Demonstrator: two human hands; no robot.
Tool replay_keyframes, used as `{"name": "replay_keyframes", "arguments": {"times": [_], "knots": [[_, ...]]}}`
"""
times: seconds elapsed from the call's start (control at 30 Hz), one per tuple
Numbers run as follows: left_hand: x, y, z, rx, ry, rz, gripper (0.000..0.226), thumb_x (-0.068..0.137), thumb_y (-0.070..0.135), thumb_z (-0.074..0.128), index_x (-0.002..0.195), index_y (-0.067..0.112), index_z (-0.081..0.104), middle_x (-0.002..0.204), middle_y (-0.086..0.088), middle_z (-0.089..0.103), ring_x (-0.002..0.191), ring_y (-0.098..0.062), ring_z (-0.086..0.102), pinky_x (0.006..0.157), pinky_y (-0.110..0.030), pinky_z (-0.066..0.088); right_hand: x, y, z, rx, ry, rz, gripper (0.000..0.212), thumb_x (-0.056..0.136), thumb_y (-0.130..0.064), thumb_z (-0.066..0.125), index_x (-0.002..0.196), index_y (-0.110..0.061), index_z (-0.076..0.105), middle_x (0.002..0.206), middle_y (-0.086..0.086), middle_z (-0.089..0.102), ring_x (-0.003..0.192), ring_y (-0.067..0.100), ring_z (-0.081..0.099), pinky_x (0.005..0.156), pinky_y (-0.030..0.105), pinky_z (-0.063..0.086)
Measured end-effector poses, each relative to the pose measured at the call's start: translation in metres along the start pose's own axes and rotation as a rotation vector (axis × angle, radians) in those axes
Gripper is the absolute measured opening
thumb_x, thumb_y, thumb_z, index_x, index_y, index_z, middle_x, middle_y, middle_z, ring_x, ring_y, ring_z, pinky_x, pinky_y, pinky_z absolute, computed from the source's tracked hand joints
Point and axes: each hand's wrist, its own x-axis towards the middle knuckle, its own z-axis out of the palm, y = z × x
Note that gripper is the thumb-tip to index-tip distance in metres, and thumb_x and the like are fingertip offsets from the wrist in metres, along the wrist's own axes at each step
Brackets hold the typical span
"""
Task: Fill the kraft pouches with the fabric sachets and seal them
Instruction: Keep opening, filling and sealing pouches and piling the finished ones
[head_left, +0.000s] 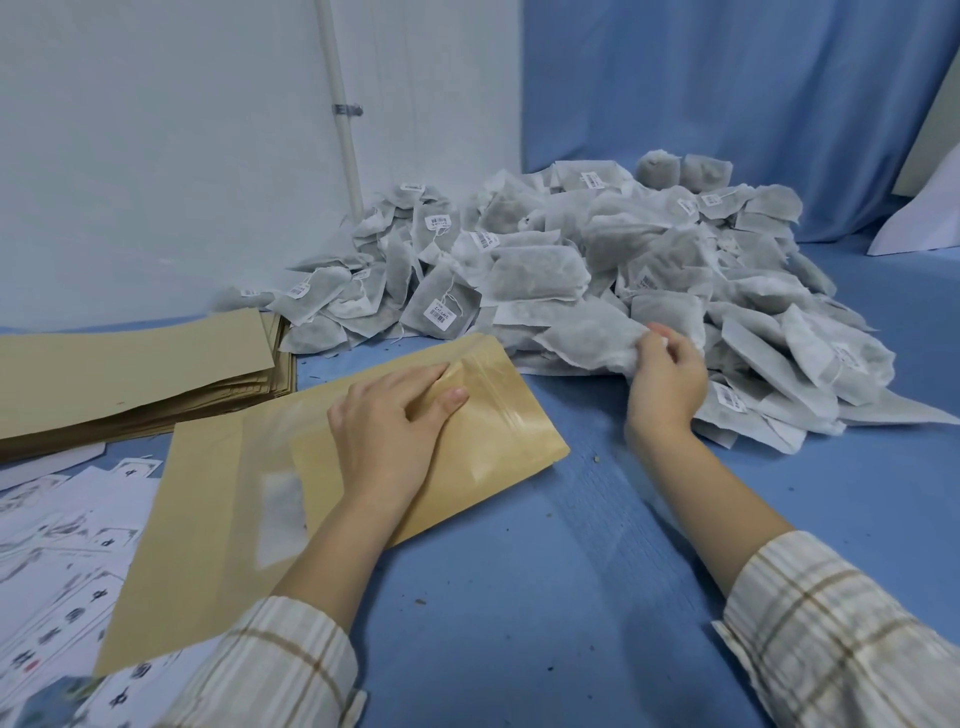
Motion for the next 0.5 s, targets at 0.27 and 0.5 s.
{"name": "replay_keyframes", "arguments": {"times": [0.27,0.5], "knots": [[0.001,0.004,-0.006,-0.135,-0.009,0.047,0.032,0.079,0.051,0.063,0.105,0.035,0.071,0.111,0.015,0.068,0.110,-0.016,0.054,0.103,-0.044,0.031,-0.011,-0.004,-0.001,-0.084,-0.525,-0.018,0.020,0.083,-0.002,0.055,0.085,-0.020,0.065,0.079,-0.003,0.061,0.066,0.002,0.057,0.060,0.014,0.045],[-0.010,0.015,0.001,-0.115,-0.100,0.164,0.043,0.073,0.062,0.049,0.104,0.040,0.070,0.110,0.023,0.066,0.107,-0.011,0.052,0.096,-0.030,0.023,-0.045,-0.007,0.024,-0.543,-0.939,0.017,0.023,0.097,-0.019,0.046,0.075,-0.025,0.046,0.073,-0.011,0.049,0.079,0.010,0.052,0.058,0.012,0.042]]}}
